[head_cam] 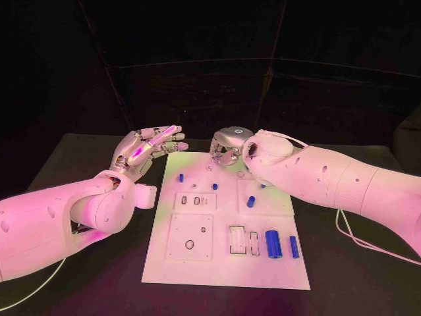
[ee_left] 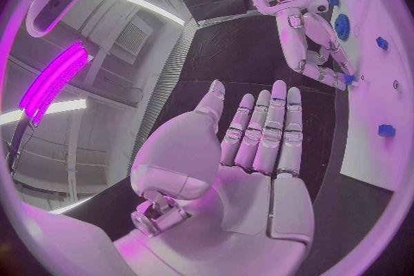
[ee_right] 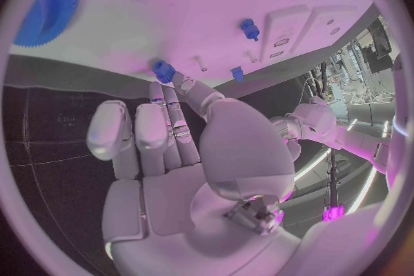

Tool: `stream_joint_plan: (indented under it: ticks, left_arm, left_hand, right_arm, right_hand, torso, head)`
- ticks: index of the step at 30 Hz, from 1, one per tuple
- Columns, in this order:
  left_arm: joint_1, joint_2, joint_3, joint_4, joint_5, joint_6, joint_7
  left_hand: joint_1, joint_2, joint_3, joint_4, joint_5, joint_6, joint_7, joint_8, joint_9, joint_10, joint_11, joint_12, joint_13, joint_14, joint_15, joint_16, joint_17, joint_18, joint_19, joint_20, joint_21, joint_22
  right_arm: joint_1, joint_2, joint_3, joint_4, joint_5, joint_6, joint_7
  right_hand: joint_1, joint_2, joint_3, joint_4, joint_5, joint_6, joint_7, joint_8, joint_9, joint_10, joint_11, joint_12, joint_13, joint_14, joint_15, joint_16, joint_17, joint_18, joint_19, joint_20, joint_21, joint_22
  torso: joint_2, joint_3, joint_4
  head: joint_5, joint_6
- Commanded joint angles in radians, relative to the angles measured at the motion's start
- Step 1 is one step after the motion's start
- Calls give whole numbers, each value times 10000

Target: Assemble the parts on the task board

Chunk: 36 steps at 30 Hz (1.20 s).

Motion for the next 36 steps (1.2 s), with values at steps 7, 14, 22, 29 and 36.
stream_joint_plan:
  ticks: [7,14,22,29,36]
  left_arm:
    - [42,-6,8,6,6,94,485]
    - [61,-4,8,-11,7,95,480]
    - [66,4,8,-40,7,97,466]
    - [68,-6,8,-87,7,109,444]
    - [68,-5,8,-148,7,134,420]
  left_hand:
    - [-49,-51,-17,-24,28,48,348,-70,-10,-60,25,-47,-10,70,-2,-53,-15,61,105,-1,-68,-11]
    - [-49,-51,-17,-24,28,48,348,-70,-10,-60,25,-47,-10,70,-2,-53,-15,61,105,-1,-68,-11]
    - [-40,-48,-10,-36,27,50,345,-72,-10,-59,24,-48,-10,73,-3,-56,-16,61,110,-1,-70,-14]
    - [-34,-47,-6,-43,27,51,344,-72,-9,-59,23,-48,-10,74,-3,-57,-16,61,112,-1,-71,-16]
    - [-30,-48,-4,-50,26,51,344,-73,-9,-60,23,-49,-10,74,-4,-59,-17,61,114,-2,-72,-18]
  right_arm:
    - [17,53,4,53,-64,95,82]
    - [17,68,4,67,-64,94,109]
    - [17,-13,4,58,-89,-374,57]
    - [17,-275,6,239,42,-934,289]
    - [17,-673,8,495,342,-1003,475]
  right_hand:
    - [107,-40,157,155,-37,46,-79,38,48,395,-117,214,87,109,2,284,434,-151,210,-19,173,439]
    - [157,-39,218,189,-37,128,-103,60,63,535,-155,240,95,140,-32,369,533,-171,273,-53,231,544]
    - [76,-329,209,264,-63,-86,5,-37,18,-91,-7,-11,-7,0,79,67,26,-88,-41,-10,32,81]
    - [14,-668,-221,454,-67,-526,66,-27,12,-917,123,40,22,-177,187,-397,-663,47,-482,125,-317,-589]
    - [-67,-789,-819,730,146,-602,87,-6,32,-997,137,97,43,-162,196,-450,-761,59,-502,145,-383,-676]
  torso:
    - [8,-6,16]
    - [10,-2,5]
    - [2,12,-29]
    - [10,18,-10]
    - [11,19,-30]
  head:
    - [60,-41]
    - [112,-44]
    - [95,4]
    - [84,3]
    - [61,30]
